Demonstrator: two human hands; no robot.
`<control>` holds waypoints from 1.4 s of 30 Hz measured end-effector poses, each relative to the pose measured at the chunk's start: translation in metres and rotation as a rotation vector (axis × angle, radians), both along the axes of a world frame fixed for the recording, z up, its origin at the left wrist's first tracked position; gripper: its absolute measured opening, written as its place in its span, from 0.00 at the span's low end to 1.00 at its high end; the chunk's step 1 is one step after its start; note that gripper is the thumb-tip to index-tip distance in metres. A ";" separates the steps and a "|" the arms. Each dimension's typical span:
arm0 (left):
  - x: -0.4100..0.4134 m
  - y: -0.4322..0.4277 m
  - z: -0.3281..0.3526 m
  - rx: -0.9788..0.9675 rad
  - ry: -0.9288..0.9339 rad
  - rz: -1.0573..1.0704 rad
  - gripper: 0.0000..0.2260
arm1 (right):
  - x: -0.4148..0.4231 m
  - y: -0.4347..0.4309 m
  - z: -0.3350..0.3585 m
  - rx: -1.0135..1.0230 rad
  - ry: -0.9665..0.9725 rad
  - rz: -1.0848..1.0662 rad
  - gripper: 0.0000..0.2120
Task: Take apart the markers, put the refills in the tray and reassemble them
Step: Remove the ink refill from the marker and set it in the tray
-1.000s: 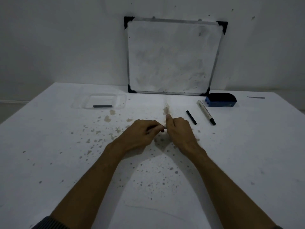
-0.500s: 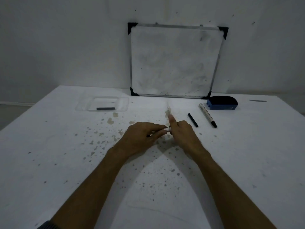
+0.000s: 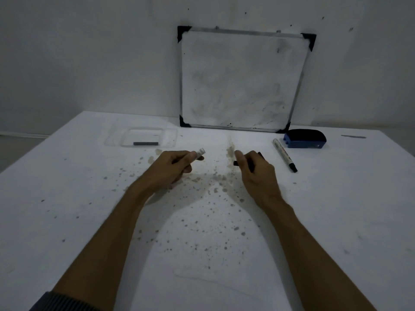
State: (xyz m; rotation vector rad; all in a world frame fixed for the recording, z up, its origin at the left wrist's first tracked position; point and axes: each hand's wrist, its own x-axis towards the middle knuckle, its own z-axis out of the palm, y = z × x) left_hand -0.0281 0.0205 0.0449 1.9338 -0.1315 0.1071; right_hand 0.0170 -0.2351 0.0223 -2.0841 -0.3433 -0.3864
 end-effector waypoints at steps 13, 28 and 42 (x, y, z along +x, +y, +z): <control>0.003 -0.021 -0.019 0.044 -0.007 0.038 0.09 | -0.002 0.007 -0.005 -0.171 -0.019 0.152 0.09; -0.004 -0.031 -0.015 0.104 -0.087 -0.053 0.13 | -0.016 0.008 0.010 0.097 0.138 0.307 0.15; -0.002 -0.055 -0.008 -0.650 0.077 -0.002 0.26 | -0.017 0.020 0.016 0.665 0.352 0.255 0.11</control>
